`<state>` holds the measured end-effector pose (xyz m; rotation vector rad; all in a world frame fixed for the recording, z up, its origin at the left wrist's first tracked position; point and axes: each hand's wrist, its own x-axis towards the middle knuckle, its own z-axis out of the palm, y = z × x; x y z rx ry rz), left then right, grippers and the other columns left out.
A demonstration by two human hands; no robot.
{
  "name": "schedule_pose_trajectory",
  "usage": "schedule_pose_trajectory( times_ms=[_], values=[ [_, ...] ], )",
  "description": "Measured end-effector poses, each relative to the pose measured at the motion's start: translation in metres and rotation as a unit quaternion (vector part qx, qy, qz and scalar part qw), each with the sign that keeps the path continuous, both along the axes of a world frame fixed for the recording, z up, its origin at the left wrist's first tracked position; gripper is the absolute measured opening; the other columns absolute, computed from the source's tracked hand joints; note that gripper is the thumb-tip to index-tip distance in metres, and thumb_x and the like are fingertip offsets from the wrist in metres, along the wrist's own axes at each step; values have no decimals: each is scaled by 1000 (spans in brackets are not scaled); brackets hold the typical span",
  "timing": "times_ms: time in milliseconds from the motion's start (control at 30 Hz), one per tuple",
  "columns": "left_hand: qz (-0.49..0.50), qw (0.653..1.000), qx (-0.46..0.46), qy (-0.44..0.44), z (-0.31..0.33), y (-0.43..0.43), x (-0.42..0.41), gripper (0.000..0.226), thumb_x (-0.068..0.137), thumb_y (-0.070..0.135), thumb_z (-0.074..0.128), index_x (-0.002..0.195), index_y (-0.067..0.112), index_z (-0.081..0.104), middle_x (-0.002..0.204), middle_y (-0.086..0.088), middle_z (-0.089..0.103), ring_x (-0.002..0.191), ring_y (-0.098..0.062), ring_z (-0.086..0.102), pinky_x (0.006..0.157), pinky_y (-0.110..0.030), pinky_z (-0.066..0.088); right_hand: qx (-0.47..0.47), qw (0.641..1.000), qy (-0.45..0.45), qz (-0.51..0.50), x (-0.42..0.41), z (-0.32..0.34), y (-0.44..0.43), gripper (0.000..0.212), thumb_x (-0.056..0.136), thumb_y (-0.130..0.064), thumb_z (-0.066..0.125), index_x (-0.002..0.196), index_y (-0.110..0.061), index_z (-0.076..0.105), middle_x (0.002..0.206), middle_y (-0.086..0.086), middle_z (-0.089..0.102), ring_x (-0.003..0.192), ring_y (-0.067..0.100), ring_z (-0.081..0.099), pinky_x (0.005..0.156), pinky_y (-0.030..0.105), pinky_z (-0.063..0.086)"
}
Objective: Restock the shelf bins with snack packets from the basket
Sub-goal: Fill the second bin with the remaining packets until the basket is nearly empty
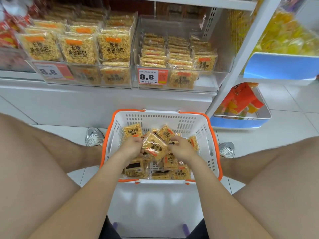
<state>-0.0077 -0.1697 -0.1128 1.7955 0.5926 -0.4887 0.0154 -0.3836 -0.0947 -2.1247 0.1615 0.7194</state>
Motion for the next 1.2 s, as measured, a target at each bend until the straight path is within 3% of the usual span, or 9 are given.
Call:
schedule_pose_trajectory(
  times_ms=[100, 200, 367, 467, 567, 700, 867, 1067, 1200],
  values=[
    [61, 990, -127, -6, 24, 2, 0, 27, 112, 18, 47, 99, 16, 71, 113, -1, 72, 93, -19, 68, 95, -40, 58, 72, 997, 3, 3, -1, 11, 5, 42, 103, -36, 63, 142, -23, 61, 126, 2, 70, 108, 21, 69, 80, 35, 58],
    [128, 961, -241, -36, 37, 7, -2, 28, 111, 31, 51, 130, 17, 66, 118, -5, 78, 108, -25, 75, 95, -43, 59, 130, 991, 15, 5, -3, 22, 12, 33, 100, -38, 69, 128, -21, 68, 105, -1, 78, 90, 13, 75, 80, 34, 58],
    [88, 949, -296, -61, 49, 5, -10, 38, 102, 28, 69, 136, 13, 61, 122, -8, 77, 113, -26, 74, 106, -48, 53, 302, 946, 69, -93, -3, 29, 26, 33, 106, -25, 61, 130, -2, 57, 118, 16, 75, 104, 26, 76, 98, 43, 59],
    [63, 951, -293, -73, 54, -2, -12, 43, 98, 8, 71, 138, 15, 59, 121, -13, 76, 112, -32, 74, 108, -52, 51, 267, 960, 66, -48, -7, 37, 30, 43, 103, -34, 65, 138, -12, 53, 126, 5, 73, 107, 20, 75, 97, 43, 59],
    [87, 954, -265, -113, 61, -4, -11, 42, 101, 2, 65, 137, 22, 60, 117, -11, 77, 108, -30, 75, 105, -47, 54, 164, 985, 7, -45, -4, 45, 23, 42, 93, -38, 78, 125, -17, 62, 114, -1, 76, 101, 16, 74, 95, 44, 60],
    [10, 977, -130, -167, 70, 1, -6, 42, 108, 5, 52, 130, 39, 65, 128, -7, 66, 111, -25, 72, 96, -46, 61, 222, 958, -93, -158, 3, 51, 17, 57, 91, -28, 80, 138, -36, 49, 119, 0, 71, 110, 18, 69, 97, 43, 56],
    [-14, 975, -67, -213, 77, 2, -3, 49, 111, 11, 47, 133, 54, 60, 137, 0, 55, 123, -22, 62, 99, -49, 59, 194, 960, -185, -84, 6, 61, 18, 29, 100, -27, 69, 125, -41, 64, 107, 3, 76, 102, 18, 71, 90, 38, 57],
    [14, 966, -11, -258, 95, -8, 3, 43, 110, 13, 50, 150, 30, 51, 144, 7, 54, 133, -15, 53, 107, -40, 53, 165, 966, -180, -84, 10, 84, 16, 32, 100, -23, 69, 128, -34, 56, 108, 1, 72, 93, 16, 72, 85, 42, 62],
    [-38, 948, 72, -307, 126, -14, 24, 38, 110, 12, 51, 146, 25, 52, 126, 12, 57, 122, -11, 56, 105, -35, 49, 47, 958, -283, 18, 28, 122, 9, 48, 100, -22, 63, 143, -37, 52, 105, -10, 62, 67, 6, 63, 62, 23, 50]
  ],
)
